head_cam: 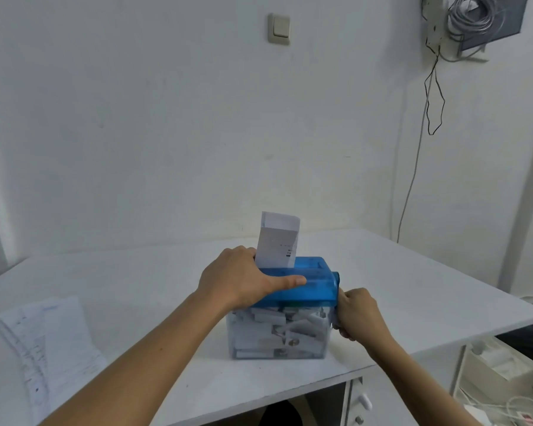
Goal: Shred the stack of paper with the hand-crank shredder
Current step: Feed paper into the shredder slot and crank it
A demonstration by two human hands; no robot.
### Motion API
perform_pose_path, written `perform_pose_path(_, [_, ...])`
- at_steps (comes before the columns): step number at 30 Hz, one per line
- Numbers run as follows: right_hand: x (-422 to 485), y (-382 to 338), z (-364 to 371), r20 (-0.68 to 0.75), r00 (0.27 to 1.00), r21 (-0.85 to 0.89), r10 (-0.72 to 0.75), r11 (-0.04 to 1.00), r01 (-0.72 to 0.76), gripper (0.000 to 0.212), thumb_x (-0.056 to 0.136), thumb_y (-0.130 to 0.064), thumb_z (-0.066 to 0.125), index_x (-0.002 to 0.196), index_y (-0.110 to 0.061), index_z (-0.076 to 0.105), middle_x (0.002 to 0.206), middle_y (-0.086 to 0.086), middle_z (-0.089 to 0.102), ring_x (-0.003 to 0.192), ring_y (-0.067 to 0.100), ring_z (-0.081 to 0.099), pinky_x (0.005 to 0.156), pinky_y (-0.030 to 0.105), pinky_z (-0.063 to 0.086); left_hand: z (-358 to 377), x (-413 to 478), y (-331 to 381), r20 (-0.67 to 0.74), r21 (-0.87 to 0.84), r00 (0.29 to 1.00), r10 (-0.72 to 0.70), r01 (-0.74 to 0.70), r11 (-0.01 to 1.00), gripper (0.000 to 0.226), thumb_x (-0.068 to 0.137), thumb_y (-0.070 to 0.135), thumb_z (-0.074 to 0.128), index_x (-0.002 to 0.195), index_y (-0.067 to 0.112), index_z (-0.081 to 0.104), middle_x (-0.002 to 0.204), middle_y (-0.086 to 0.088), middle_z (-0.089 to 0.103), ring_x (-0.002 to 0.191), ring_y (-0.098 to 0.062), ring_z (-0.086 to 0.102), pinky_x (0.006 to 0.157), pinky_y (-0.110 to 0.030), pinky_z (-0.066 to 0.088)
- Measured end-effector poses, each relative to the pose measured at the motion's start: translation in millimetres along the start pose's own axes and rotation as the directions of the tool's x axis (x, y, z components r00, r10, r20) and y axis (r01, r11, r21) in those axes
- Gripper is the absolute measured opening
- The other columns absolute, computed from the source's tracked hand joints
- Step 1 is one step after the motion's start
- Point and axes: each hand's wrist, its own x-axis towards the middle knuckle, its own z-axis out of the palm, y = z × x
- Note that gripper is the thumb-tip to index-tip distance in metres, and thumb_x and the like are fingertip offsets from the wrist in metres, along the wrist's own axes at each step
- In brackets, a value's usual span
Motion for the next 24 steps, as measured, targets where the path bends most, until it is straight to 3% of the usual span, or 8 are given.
perform_pose_path(5, [-27,-7,-26,0.160,0.987,-0.003,0.005,1.000,-0.005,0.039,0.106,-0.024,0.043,0.077,-0.005,0.061,0.053,0.001,0.054,0.039,0.010,0.046,0.044,0.023,0.041,0,3,0,-0.001,0.038,1.000,-0.005,0.005,0.999,0.121,0.036,0.109,0.044,0.127,0.032,0.065,0.103,0.012,0.067,0.087,-0.011,0.064,0.071,-0.032,0.060])
perform_pose_path(9, [-37,-32,-55,0.253,0.967,0.049,0.023,0.998,-0.036,0.044,0.105,-0.035,0.045,0.074,-0.007,0.057,0.052,0.002,0.046,0.041,0.013,0.040,0.042,0.023,0.038,0,4,-1,0.010,0.062,1.000,-0.009,0.009,0.998,0.130,0.030,0.112,0.037,0.129,0.032,0.064,0.107,0.011,0.068,0.090,-0.014,0.065,0.077,-0.036,0.061])
perform_pose_path(13, [-34,-59,-79,0.320,0.934,0.242,-0.159,0.967,0.082,0.037,0.093,-0.034,0.063,0.067,-0.012,0.050,0.052,-0.001,0.040,0.046,0.014,0.037,0.044,0.023,0.036,-3,3,0,0.022,0.080,1.000,0.002,-0.004,0.997,0.115,0.043,0.107,0.047,0.124,0.029,0.064,0.105,0.009,0.065,0.089,-0.014,0.063,0.078,-0.037,0.060])
perform_pose_path(16, [-25,-68,-80,0.307,0.914,0.271,-0.264,0.945,0.182,0.042,0.083,-0.041,0.070,0.063,-0.011,0.048,0.054,0.002,0.040,0.048,0.016,0.040,0.048,0.024,0.038,-3,1,0,0.016,0.066,1.000,0.015,-0.016,0.998,0.106,0.051,0.102,0.054,0.125,0.027,0.061,0.111,0.007,0.062,0.096,-0.017,0.061,0.083,-0.038,0.058])
perform_pose_path(18, [-10,-71,-75,0.238,0.929,0.311,-0.284,0.928,0.205,0.043,0.086,-0.046,0.068,0.066,-0.011,0.052,0.058,0.004,0.044,0.052,0.016,0.047,0.049,0.025,0.042,-3,2,-1,0.012,0.067,1.000,0.026,-0.027,0.997,0.110,0.049,0.104,0.052,0.128,0.028,0.060,0.115,0.007,0.060,0.102,-0.018,0.058,0.088,-0.039,0.056])
perform_pose_path(21, [24,-71,-52,0.072,0.964,0.252,-0.254,0.940,0.229,0.043,0.093,-0.050,0.063,0.079,-0.010,0.061,0.067,0.002,0.055,0.062,0.016,0.054,0.052,0.026,0.050,1,2,-5,0.013,0.059,0.999,0.044,-0.044,0.997,0.127,0.038,0.111,0.042,0.134,0.029,0.060,0.118,0.008,0.061,0.103,-0.017,0.058,0.088,-0.038,0.057])
perform_pose_path(24, [52,-50,-18,0.045,0.984,0.237,-0.172,0.959,0.157,0.041,0.096,-0.045,0.062,0.100,-0.005,0.059,0.092,0.012,0.067,0.074,0.022,0.063,0.063,0.033,0.058,3,4,-5,-0.015,0.087,0.998,0.067,-0.066,0.994,0.118,0.043,0.109,0.043,0.129,0.031,0.063,0.111,0.010,0.061,0.099,-0.015,0.058,0.084,-0.036,0.056])
